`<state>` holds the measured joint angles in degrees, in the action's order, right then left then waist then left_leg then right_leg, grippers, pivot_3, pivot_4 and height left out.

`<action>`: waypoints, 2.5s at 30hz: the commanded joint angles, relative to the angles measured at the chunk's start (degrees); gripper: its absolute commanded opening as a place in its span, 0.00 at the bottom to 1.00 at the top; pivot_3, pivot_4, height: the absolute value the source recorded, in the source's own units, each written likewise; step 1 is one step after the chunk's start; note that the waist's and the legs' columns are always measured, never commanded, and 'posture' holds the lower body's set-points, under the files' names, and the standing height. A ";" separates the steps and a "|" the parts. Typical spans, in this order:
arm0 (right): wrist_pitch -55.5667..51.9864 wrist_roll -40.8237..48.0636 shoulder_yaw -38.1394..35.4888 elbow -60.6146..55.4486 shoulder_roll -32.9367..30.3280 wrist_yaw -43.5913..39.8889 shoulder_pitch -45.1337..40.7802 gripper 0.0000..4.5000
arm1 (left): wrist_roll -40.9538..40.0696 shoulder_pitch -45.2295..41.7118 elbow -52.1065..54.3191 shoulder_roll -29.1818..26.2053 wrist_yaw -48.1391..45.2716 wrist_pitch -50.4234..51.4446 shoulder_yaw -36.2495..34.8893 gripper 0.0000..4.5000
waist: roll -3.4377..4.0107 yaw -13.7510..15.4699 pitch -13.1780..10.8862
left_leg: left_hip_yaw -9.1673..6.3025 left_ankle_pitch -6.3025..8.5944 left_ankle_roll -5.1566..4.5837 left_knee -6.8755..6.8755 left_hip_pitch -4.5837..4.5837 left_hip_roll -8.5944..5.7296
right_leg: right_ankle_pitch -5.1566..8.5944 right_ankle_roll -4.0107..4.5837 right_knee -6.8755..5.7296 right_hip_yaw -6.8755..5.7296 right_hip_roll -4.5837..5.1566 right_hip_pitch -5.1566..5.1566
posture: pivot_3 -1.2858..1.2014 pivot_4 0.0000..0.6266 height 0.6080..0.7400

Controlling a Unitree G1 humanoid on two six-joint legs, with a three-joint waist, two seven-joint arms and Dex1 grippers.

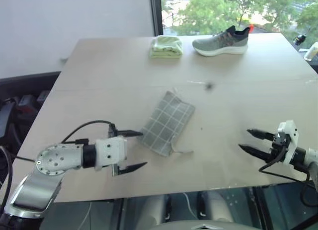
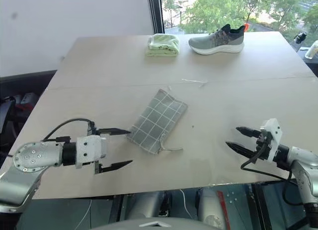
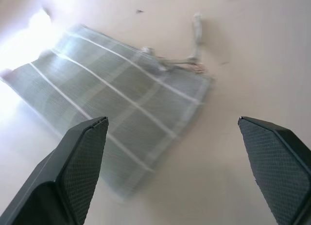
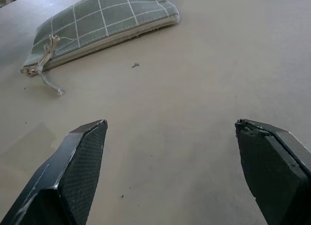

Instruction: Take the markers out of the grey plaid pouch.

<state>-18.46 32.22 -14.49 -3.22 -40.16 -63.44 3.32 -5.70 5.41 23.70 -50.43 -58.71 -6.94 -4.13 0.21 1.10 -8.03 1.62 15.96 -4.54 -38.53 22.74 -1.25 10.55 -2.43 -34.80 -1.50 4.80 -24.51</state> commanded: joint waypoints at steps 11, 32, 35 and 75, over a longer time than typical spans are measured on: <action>0.23 1.46 -2.46 -0.79 -1.02 -0.59 -0.81 0.95 | 23.80 0.55 -10.66 1.99 14.80 -24.81 6.23 0.98 | -0.01 -0.04 -0.01 | 0.01 0.02 -0.04 0.01 -0.05 0.10 | 0.00 -0.01 -0.02 0.01 -0.07 0.01 | 0.52 0.24 1.00; -2.78 1.30 -0.04 -4.44 0.36 3.04 -2.24 0.95 | 47.91 -13.20 -24.40 9.57 33.04 -16.41 15.54 0.54 | 0.09 -0.04 0.06 | -0.01 0.00 -0.04 0.01 -0.94 0.31 | 0.01 -0.07 -0.13 -0.39 -0.05 0.94 | 0.52 0.24 1.00; -4.25 1.80 0.86 -6.14 1.34 4.34 -2.26 0.95 | 48.43 -14.00 -25.10 10.08 34.05 -15.77 16.96 0.27 | 0.09 -0.11 0.07 | -0.01 0.00 -0.05 0.01 -0.91 0.35 | 0.01 -0.06 -0.11 -0.35 -0.08 0.92 | 0.52 0.24 1.00; -9.28 -16.31 32.41 1.38 21.75 15.09 -26.10 0.02 | 46.15 -14.67 -16.95 12.14 36.55 -14.62 17.55 0.00 | 0.47 1.08 0.18 | 0.00 -0.02 -0.01 0.03 -0.47 0.38 | 0.01 -0.04 0.06 -1.08 0.22 0.70 | 0.52 0.24 1.00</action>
<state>-28.37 15.75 18.12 0.09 -18.76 -47.91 -22.07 40.95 -9.68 5.70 -38.78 -22.78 -21.96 13.49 0.68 2.19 -7.85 1.62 15.94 -4.56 -38.50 22.27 -0.88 10.56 -2.47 -34.74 -2.58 5.01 -23.81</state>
